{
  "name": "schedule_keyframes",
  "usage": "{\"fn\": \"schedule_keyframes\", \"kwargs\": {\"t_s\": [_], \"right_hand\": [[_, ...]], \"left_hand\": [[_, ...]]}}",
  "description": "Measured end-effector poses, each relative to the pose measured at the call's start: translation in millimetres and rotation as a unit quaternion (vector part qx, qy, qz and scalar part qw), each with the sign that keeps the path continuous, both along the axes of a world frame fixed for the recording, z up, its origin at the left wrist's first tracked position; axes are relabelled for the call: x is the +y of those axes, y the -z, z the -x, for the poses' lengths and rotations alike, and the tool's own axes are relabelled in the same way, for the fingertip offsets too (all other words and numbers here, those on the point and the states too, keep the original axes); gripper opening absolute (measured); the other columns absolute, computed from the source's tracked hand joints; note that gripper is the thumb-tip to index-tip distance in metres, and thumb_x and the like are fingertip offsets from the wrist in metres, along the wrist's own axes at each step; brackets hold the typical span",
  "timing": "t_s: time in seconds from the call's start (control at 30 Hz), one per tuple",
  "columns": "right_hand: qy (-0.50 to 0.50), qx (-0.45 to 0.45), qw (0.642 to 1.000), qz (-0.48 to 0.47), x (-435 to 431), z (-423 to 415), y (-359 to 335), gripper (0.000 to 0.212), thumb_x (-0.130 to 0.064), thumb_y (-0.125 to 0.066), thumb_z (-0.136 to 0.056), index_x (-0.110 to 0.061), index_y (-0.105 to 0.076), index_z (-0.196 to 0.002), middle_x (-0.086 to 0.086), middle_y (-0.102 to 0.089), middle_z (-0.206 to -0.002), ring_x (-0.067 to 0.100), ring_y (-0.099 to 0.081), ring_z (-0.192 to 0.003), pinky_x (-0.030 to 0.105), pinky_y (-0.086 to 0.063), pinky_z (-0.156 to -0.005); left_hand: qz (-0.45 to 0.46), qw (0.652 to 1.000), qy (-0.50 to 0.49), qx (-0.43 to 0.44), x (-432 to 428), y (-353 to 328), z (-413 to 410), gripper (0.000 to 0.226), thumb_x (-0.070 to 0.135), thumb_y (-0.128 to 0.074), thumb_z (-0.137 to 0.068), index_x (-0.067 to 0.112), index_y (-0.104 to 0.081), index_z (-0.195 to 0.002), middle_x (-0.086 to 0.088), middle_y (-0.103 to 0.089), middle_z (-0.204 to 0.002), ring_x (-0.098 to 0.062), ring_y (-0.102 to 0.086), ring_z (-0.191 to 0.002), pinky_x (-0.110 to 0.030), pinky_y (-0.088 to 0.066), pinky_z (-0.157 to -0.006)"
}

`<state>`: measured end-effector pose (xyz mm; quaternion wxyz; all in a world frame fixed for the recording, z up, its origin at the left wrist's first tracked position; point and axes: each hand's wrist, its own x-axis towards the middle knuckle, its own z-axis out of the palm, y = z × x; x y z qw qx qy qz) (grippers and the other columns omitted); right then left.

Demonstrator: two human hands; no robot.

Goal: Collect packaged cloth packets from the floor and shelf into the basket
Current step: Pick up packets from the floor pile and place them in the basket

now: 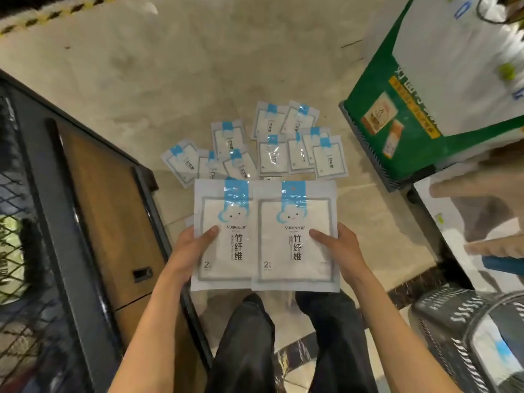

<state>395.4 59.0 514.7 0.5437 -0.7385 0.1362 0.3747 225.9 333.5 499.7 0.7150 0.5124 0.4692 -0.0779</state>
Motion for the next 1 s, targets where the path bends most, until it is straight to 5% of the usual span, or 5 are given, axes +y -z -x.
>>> {"fn": "schedule_keyframes", "kwargs": {"t_s": [0.23, 0.47, 0.63, 0.87, 1.0], "right_hand": [[0.076, -0.048, 0.996, -0.015, -55, 28, -128, 0.017, -0.007, -0.075, -0.085, -0.015, -0.069, -0.1, 0.001, -0.076, -0.095, 0.013, -0.074, -0.079, 0.022, -0.058, -0.063], [0.162, -0.106, 0.981, -0.004, -150, 65, -199, 0.015, -0.013, -0.073, -0.088, -0.016, -0.069, -0.103, -0.003, -0.076, -0.093, 0.011, -0.074, -0.078, 0.026, -0.057, -0.064], [0.226, -0.126, 0.966, 0.001, -243, 89, -221, 0.017, -0.012, -0.072, -0.088, -0.014, -0.07, -0.104, -0.003, -0.077, -0.092, 0.009, -0.074, -0.076, 0.02, -0.054, -0.057], [0.307, -0.132, 0.942, -0.017, -388, 119, -227, 0.02, -0.015, -0.07, -0.09, -0.015, -0.069, -0.111, 0.001, -0.076, -0.099, 0.012, -0.074, -0.082, 0.025, -0.059, -0.066], [0.338, -0.139, 0.931, -0.024, -470, 144, -228, 0.024, -0.016, -0.07, -0.09, -0.014, -0.069, -0.114, 0.003, -0.076, -0.103, 0.019, -0.074, -0.091, 0.036, -0.06, -0.078]], "left_hand": [[-0.02, 0.997, 0.071, -0.015, -32, -121, -18, 0.036, 0.027, -0.071, -0.09, 0.012, -0.066, -0.122, -0.01, -0.075, -0.111, -0.029, -0.072, -0.104, -0.051, -0.055, -0.094], [0.001, 0.984, 0.162, -0.075, -116, -187, -39, 0.078, 0.051, -0.093, -0.055, 0.014, -0.067, -0.118, -0.012, -0.074, -0.114, -0.032, -0.071, -0.106, -0.05, -0.053, -0.094], [-0.023, 0.975, 0.203, -0.084, -200, -216, -51, 0.025, 0.018, -0.069, -0.091, 0.008, -0.064, -0.114, -0.015, -0.076, -0.106, -0.033, -0.074, -0.096, -0.045, -0.059, -0.083], [-0.062, 0.953, 0.278, -0.108, -340, -231, -78, 0.024, 0.013, -0.066, -0.094, 0.001, -0.067, -0.115, -0.014, -0.077, -0.098, -0.028, -0.075, -0.087, -0.032, -0.061, -0.065], [-0.038, 0.935, 0.331, -0.118, -420, -228, -83, 0.027, 0.018, -0.066, -0.094, 0.005, -0.065, -0.118, -0.014, -0.076, -0.107, -0.033, -0.073, -0.099, -0.043, -0.06, -0.082]]}}
